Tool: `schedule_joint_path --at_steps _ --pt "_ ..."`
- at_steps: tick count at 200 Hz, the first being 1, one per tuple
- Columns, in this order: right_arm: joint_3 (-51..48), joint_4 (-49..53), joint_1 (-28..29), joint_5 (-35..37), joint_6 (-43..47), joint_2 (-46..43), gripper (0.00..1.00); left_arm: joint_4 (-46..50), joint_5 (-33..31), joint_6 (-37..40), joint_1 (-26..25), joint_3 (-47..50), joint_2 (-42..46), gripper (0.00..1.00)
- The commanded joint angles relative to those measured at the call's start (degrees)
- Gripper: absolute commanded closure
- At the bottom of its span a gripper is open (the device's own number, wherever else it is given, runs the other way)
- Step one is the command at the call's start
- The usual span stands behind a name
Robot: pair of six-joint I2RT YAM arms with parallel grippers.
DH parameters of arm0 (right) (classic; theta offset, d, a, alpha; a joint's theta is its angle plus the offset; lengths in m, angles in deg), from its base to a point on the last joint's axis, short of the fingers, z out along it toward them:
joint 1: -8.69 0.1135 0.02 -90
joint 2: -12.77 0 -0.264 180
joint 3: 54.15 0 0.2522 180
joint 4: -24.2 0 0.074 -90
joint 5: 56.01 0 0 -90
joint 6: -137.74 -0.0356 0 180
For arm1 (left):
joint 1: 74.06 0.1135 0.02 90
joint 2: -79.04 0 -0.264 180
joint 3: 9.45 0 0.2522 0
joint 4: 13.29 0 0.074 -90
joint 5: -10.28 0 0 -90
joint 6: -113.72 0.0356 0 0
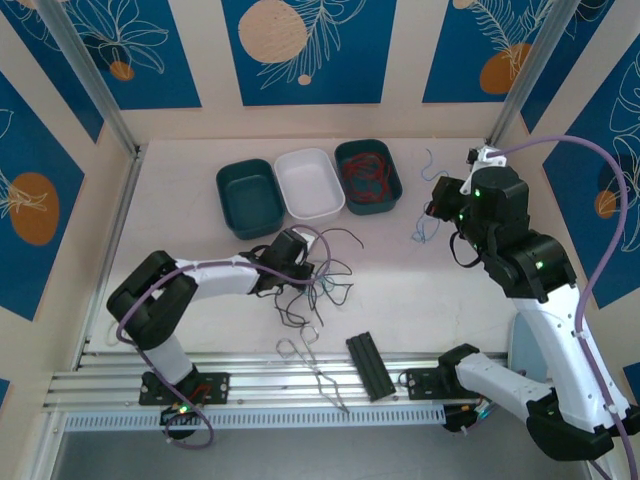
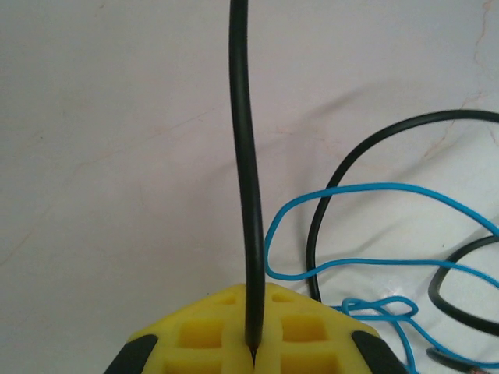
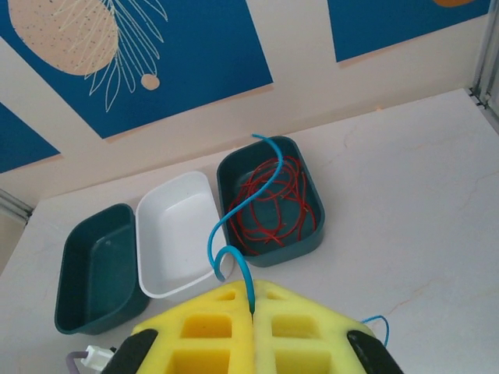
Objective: Untangle the cables
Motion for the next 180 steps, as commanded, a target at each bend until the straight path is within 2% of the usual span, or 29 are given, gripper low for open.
schedule_joint_path --at_steps 1,28,44,56,81,121,151,180 --pt "2.0 -1.4 -0.3 -3.4 1.1 0.1 1.00 4.0 -0.1 1.5 -0.3 -1.3 3.3 0.87" --pt "3.1 -1.7 -0.3 -6.8 0.8 1.3 1.00 3.6 1.6 0.7 -0.3 -1.0 8.0 0.60" --pt "4.1 -2.0 -0.2 -9.4 0.7 2.1 1.00 3.1 2.5 0.6 -0.3 -1.4 11.1 0.47" --pt "4.5 -2.6 -0.2 -11.6 0.6 2.4 1.00 2.4 2.9 0.5 -0.4 -1.7 13.4 0.42" --pt "5.1 -4.9 -0.2 -17.1 -0.3 2.7 1.00 -4.0 5.6 2.0 -0.3 -0.6 17.4 0.39" --pt "6.7 -8.1 -0.2 -23.7 -2.3 3.5 1.00 -28.3 15.2 10.8 -1.3 6.2 18.6 0.38" --pt "8.0 -9.5 -0.2 -26.6 -3.2 4.3 1.00 -39.6 16.8 19.5 -2.8 7.9 15.6 0.35" --pt "8.4 -10.5 -0.2 -28.7 -4.3 4.7 1.00 -45.0 13.7 26.6 -5.1 6.7 12.7 0.35"
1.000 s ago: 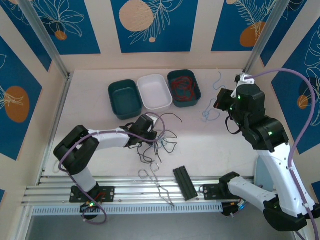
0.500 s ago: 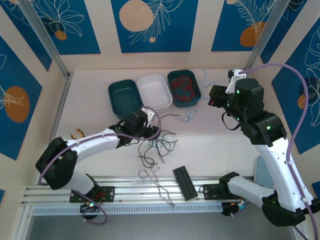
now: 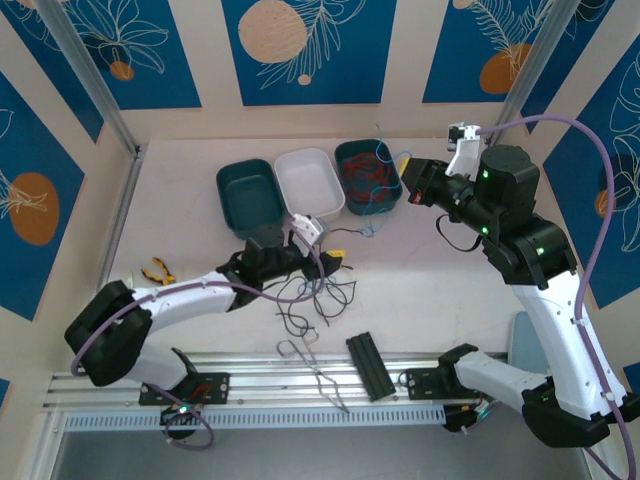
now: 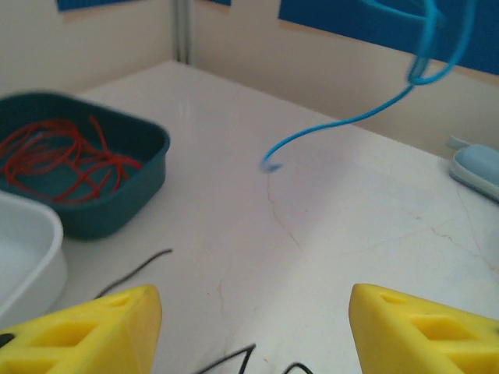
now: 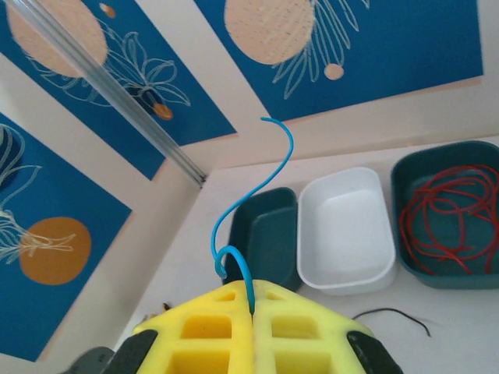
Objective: Untangle the cables
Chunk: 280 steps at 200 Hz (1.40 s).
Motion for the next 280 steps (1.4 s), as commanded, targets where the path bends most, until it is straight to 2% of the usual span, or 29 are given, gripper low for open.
schedule_joint_path --at_steps 1,30,90,150,187,214,241,252,280 --pt "1.6 -2.5 -0.2 -4.0 -1.7 0.2 1.00 -11.0 0.1 9.4 -1.9 -0.8 -1.9 0.35" --pt "1.5 -3.4 -0.1 -5.3 -2.6 0.6 1.00 -12.9 -6.0 12.9 -3.7 -2.9 -4.7 0.35" --pt "1.5 -4.6 0.4 -6.7 -3.4 1.7 1.00 -18.2 -12.3 10.8 -4.6 -2.5 -6.1 0.33" --pt "1.6 -5.2 0.7 -6.9 -3.4 2.4 1.00 -15.0 -8.4 11.8 -4.6 -3.6 -5.5 0.33" --pt "1.6 -5.6 0.8 -7.3 -3.6 2.8 1.00 -14.3 -8.6 11.3 -4.6 -4.7 -6.6 0.37" --pt "1.6 -5.8 1.1 -7.7 -3.8 2.9 1.00 -16.1 -9.3 9.8 -4.6 -5.0 -7.5 0.44" --pt "1.5 -6.0 1.3 -7.5 -3.8 3.0 1.00 -16.2 -8.7 8.6 -4.6 -6.5 -9.1 0.58" --pt "1.6 -6.2 1.3 -7.5 -3.9 3.0 1.00 -16.1 -8.3 8.0 -4.6 -7.2 -9.7 0.61" --pt "1.8 -5.9 1.3 -7.2 -3.5 3.1 1.00 -17.2 -8.4 6.6 -4.5 -7.6 -10.4 0.85"
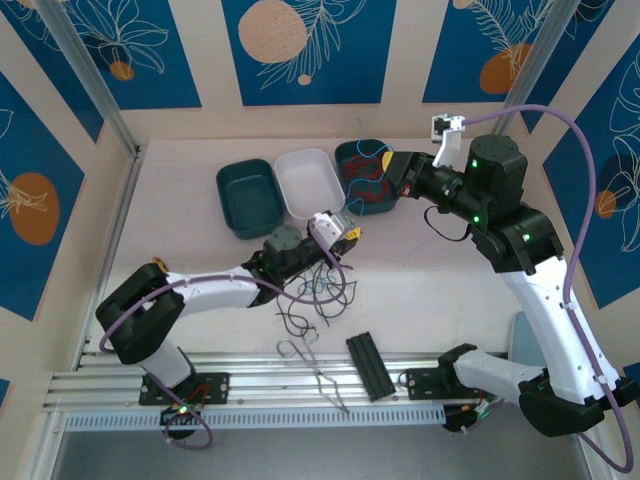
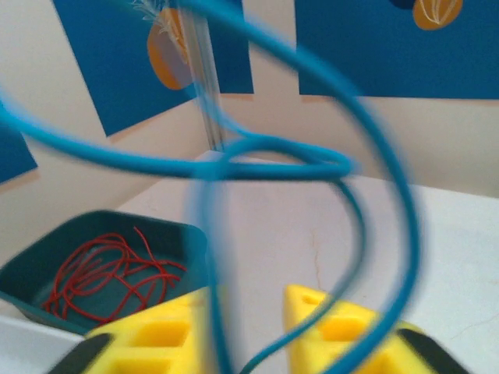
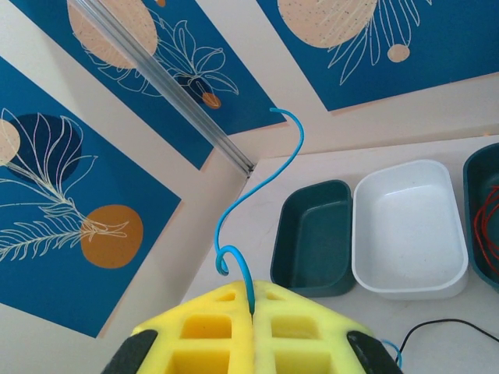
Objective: Untangle the cables
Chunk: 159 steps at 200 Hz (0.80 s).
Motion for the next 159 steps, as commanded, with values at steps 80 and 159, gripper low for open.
schedule_joint_path --at_steps 80,159 --pt "5.5 3.9 -1.8 10.7 7.7 -0.5 1.00 0.9 1.5 2.6 -0.5 9.0 8.0 1.00" --pt "7.8 5.8 -5.4 16.6 12.1 -0.7 1.00 12.9 -3.7 5.1 -0.5 18.4 21.4 1.00"
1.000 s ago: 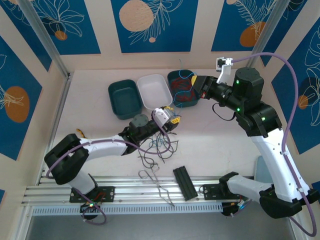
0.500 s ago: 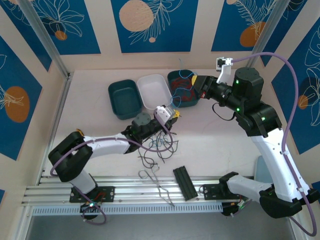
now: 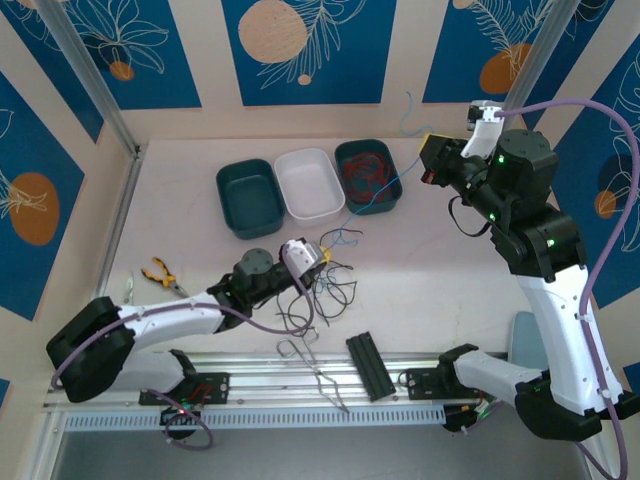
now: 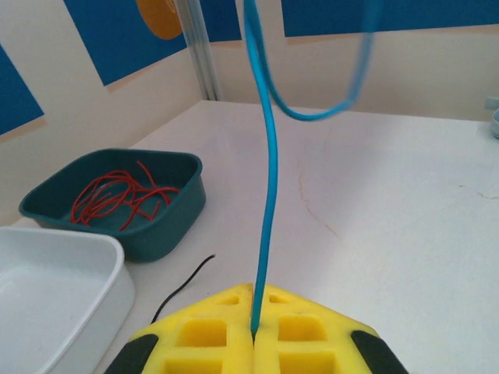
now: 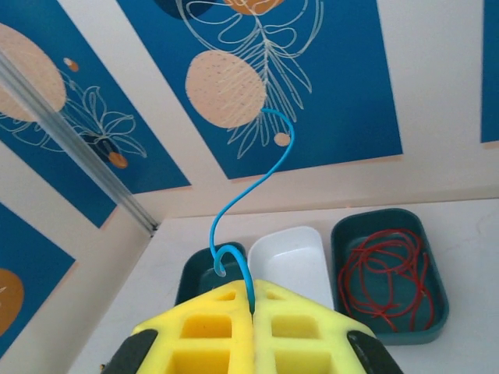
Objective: Untangle the cables
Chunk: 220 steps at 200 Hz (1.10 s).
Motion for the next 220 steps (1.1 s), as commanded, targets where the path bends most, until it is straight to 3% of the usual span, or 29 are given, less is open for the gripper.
schedule_joint_path --at_steps 1,59,133,163,220 --pt "1.3 0.5 -0.7 2.7 2.1 -0.5 1.00 3.8 -3.3 1.6 -0.3 1.8 2.6 1.00" --pt "3.1 1.6 -2.3 4.2 3.4 -0.5 1.00 7.4 -8.4 2.6 -0.4 4.7 6.6 1.00" --pt "3.0 1.5 -3.1 3.3 2.8 -1.8 1.00 8.4 -7.0 2.6 -0.4 4.6 7.0 1.00" --pt "2.3 1.4 -3.1 1.4 1.7 -2.4 1.00 8.0 -5.2 2.3 -0.4 4.0 6.3 1.00" --pt "-0.7 0.9 -2.9 -8.7 -3.3 -1.1 1.00 4.2 2.8 0.5 -0.3 -0.5 1.8 1.00"
